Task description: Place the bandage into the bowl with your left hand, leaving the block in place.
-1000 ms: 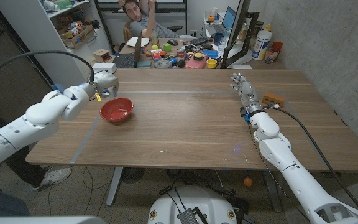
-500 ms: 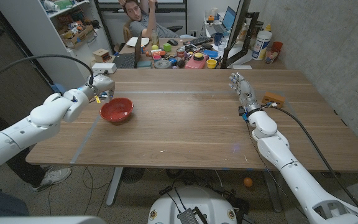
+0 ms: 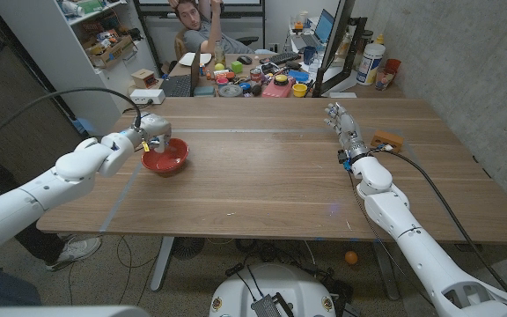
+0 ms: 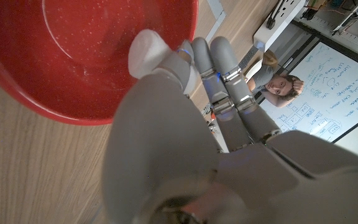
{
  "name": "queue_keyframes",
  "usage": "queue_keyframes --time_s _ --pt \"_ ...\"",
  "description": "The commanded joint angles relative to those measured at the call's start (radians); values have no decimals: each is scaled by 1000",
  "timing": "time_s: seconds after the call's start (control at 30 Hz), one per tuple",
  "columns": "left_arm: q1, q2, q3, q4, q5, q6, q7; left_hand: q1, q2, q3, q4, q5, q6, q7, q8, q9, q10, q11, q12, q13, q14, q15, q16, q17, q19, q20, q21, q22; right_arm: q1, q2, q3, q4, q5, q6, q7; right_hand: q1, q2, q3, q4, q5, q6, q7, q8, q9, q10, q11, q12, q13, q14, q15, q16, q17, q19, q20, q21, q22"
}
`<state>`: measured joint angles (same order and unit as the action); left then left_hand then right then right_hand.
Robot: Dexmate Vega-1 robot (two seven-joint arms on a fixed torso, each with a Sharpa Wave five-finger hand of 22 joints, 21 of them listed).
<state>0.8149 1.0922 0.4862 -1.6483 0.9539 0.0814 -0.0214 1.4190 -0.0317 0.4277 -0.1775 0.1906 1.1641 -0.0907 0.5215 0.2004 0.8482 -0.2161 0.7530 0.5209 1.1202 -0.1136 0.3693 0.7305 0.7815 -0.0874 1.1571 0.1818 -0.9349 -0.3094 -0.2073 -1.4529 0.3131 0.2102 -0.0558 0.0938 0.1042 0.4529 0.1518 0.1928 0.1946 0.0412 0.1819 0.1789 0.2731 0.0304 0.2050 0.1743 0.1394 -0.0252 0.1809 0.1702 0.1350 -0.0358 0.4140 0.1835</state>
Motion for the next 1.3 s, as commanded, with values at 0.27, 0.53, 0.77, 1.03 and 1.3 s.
queue_keyframes --time_s 0.27,0.53,0.77,1.03,1.3 --pt "-79 -47 80 61 -10 -59 -53 -6 -1 52 40 5 33 33 1 10 38 31 -1 8 110 -107 -9 1 -4 -121 9 1 15 6 2 23 -2 0 1 -7 48 7 -1 6 9 0 4 2 6 -1 -3 5 7 1 -2 1 11 -23 -3 5" --pt "-116 -43 96 24 -11 -51 -229 -116 -55 39 75 -13 -171 -39 -96 29 -109 26 -105 -56 4 -127 -131 -45 -75 -76 -23 -3 20 11 2 34 -1 4 3 -7 48 7 -1 6 9 1 4 2 5 -1 -3 5 7 4 -2 1 12 -22 -5 5" --pt "-133 -39 94 -15 -7 -37 -340 -313 -99 -26 153 15 -392 -104 -177 58 -287 34 -231 -137 -277 -105 -195 -215 -266 -9 -180 -12 27 15 2 46 0 7 7 -7 48 7 -2 6 6 1 3 2 6 0 -3 5 7 4 -2 1 12 -22 -6 5" --pt "-137 -30 67 -66 -27 -26 -410 -370 -99 -57 176 49 -491 -118 -212 59 -361 42 -258 -141 -406 -97 -185 -225 -349 43 -260 -10 36 20 0 61 -1 14 12 -7 48 7 -2 6 5 1 3 2 5 0 -3 5 8 4 -2 1 13 -21 -8 5" --pt "-113 -5 26 -137 -32 -10 -419 -401 -100 -82 187 71 -535 -120 -226 59 -409 59 -271 -142 -505 -86 -187 -224 -394 64 -306 -8 38 21 3 67 0 19 15 -7 47 7 -3 6 5 2 3 2 5 1 -3 5 8 5 -2 1 13 -22 -9 5"
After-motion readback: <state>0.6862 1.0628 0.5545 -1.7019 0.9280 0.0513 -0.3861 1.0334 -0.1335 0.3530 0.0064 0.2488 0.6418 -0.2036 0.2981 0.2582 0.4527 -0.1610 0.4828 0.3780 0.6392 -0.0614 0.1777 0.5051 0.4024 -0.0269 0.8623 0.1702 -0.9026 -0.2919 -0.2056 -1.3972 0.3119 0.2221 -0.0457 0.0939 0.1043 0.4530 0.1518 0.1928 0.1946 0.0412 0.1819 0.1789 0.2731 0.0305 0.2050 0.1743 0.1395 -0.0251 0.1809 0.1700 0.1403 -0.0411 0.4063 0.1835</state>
